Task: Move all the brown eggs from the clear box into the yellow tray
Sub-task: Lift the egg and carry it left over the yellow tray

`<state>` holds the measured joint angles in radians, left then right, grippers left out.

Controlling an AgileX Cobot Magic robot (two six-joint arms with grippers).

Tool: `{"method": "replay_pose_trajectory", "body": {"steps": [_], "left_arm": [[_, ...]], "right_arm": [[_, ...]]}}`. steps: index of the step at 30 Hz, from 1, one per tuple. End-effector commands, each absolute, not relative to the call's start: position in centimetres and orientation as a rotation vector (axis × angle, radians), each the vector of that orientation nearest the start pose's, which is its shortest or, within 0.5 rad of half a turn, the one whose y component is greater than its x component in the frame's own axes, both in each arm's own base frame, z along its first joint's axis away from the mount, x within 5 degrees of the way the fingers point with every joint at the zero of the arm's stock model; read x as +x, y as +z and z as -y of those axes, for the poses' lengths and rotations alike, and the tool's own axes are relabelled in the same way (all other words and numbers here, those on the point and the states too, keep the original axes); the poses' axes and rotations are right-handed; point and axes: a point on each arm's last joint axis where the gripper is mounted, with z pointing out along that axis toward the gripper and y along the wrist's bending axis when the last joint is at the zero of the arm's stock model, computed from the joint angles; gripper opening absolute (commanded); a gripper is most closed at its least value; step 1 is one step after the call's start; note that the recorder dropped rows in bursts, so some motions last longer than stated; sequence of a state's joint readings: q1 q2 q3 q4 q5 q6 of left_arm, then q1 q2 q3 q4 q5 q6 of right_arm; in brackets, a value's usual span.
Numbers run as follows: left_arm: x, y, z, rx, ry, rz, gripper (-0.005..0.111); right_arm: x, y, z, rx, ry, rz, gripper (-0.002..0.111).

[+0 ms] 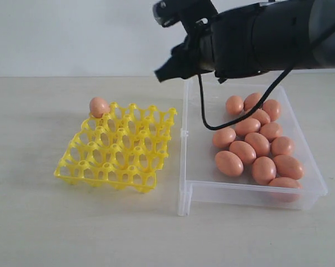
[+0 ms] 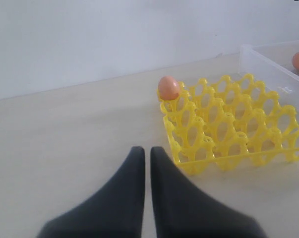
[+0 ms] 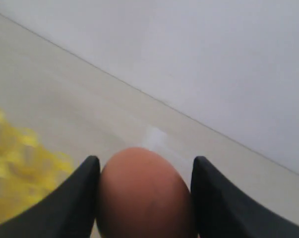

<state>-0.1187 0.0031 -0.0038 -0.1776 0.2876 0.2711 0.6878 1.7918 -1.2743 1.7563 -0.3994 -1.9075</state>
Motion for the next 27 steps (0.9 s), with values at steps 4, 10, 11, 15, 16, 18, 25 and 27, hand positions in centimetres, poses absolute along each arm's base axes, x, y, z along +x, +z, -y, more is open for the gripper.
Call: {"method": "replay_pose_trajectory", "body": {"steps": [4, 10, 11, 15, 16, 18, 25, 27], "left_arm": [[5.4, 18.8, 1.1, 0.235, -0.060, -1.747, 0.004], [5.4, 18.8, 1.1, 0.235, -0.060, -1.747, 0.004], [5.4, 18.8, 1.1, 0.235, -0.060, -1.747, 0.004], [5.4, 18.8, 1.1, 0.235, -0.060, -1.747, 0.004], [5.4, 18.8, 1.1, 0.235, -0.060, -1.747, 0.004], [5.4, 18.8, 1.1, 0.235, -0.060, -1.747, 0.004], [5.4, 18.8, 1.1, 0.235, -0.060, -1.747, 0.004], [5.4, 18.8, 1.1, 0.235, -0.060, -1.747, 0.004]], "right_arm": [[29.4, 30.3, -28.2, -0.768, 0.828, -1.789, 0.000], [27.6, 28.5, -28.2, -1.031, 0.859, -1.943, 0.000], [27.7, 27.9, -27.9, -1.061, 0.790, -1.992, 0.000], [29.1, 27.1, -26.4, -0.993, 0.509, -2.078, 0.000], [29.4, 27.2, -26.3, -0.961, 0.473, -2.066, 0.000], [30.1, 27.6, -26.1, -0.877, 0.436, -2.004, 0.000], [30.8, 25.7, -25.7, -0.562, 0.419, -1.794, 0.000], [30.6, 24.3, -26.1, -0.532, 0.422, -1.757, 0.000]]}}
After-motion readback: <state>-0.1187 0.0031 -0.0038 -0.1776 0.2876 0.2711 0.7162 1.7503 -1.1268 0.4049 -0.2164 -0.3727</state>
